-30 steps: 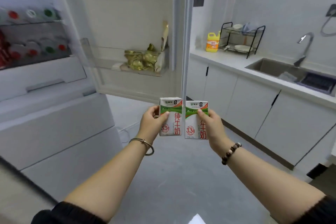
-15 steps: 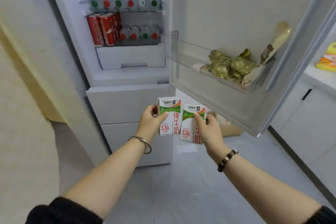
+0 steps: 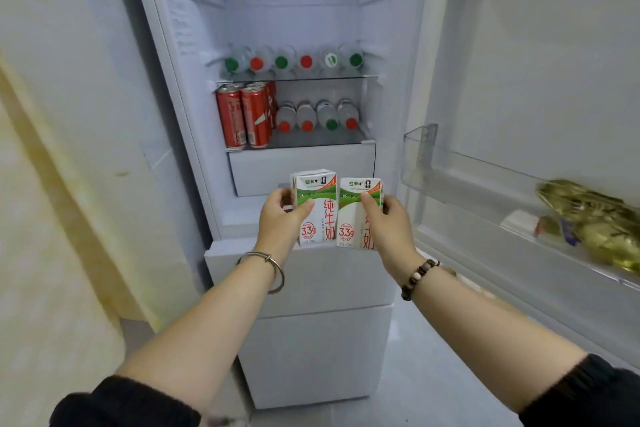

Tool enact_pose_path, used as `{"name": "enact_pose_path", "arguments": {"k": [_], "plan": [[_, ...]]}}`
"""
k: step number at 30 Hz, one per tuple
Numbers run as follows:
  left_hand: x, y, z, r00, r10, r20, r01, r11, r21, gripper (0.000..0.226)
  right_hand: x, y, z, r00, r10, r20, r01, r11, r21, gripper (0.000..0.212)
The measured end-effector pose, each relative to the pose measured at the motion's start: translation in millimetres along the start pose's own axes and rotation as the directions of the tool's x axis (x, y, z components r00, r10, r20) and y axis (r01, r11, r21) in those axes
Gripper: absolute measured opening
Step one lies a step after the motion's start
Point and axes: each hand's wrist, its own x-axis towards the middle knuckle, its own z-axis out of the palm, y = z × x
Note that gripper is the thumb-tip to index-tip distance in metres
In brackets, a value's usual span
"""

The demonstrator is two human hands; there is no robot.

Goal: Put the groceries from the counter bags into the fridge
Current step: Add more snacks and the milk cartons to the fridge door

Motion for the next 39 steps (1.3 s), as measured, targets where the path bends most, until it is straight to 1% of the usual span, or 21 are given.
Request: {"name": "enact_pose_path", "arguments": {"k": [4,8,11,15,18,22,26,29,34,39], "plan": [[58,7,-9,0.996,0.091,-0.017,-0.091,0.995,0.04,0.021,47,-12,37,0.998,-0.039,-0.043,0.038,0.999,-0.01,0.017],[121,10,-11,0.981,0.192,0.004,-0.192,0.975,0.116,0.022,101,-19,69,0.983,-0.164,-0.084,0.162,0.986,-0.034,0.014],[170,14,-6,0.967,0.254,-0.004,-0.251,0.959,0.13,0.025,145,-26,93,0.966,-0.23,-0.12,0.233,0.972,0.012,0.015],[229,34,1,0.953,0.29,-0.09,-0.283,0.955,0.088,0.023,196,-50,120,0.947,-0.284,-0.151,0.301,0.948,0.106,0.014],[265,48,0,0.943,0.314,-0.115,-0.308,0.949,0.063,0.021,223,-69,137,0.913,-0.361,-0.188,0.39,0.909,0.147,0.015],[294,66,-3,0.914,0.379,-0.144,-0.377,0.925,0.037,0.019,245,-90,160,0.843,-0.475,-0.255,0.52,0.84,0.155,0.011],[312,86,-10,0.864,0.474,-0.17,-0.467,0.881,0.08,0.022,259,-113,177,0.808,-0.516,-0.283,0.573,0.8,0.177,0.011],[318,105,-15,0.808,0.564,-0.169,-0.549,0.826,0.129,0.022,264,-129,186,0.782,-0.538,-0.314,0.607,0.773,0.186,0.012],[323,151,-20,0.688,0.715,-0.124,-0.702,0.699,0.138,0.022,266,-173,189,0.678,-0.628,-0.383,0.723,0.664,0.191,0.01],[332,207,-24,0.577,0.806,-0.13,-0.802,0.59,0.099,0.021,269,-229,188,0.601,-0.693,-0.398,0.796,0.559,0.23,0.009]]}}
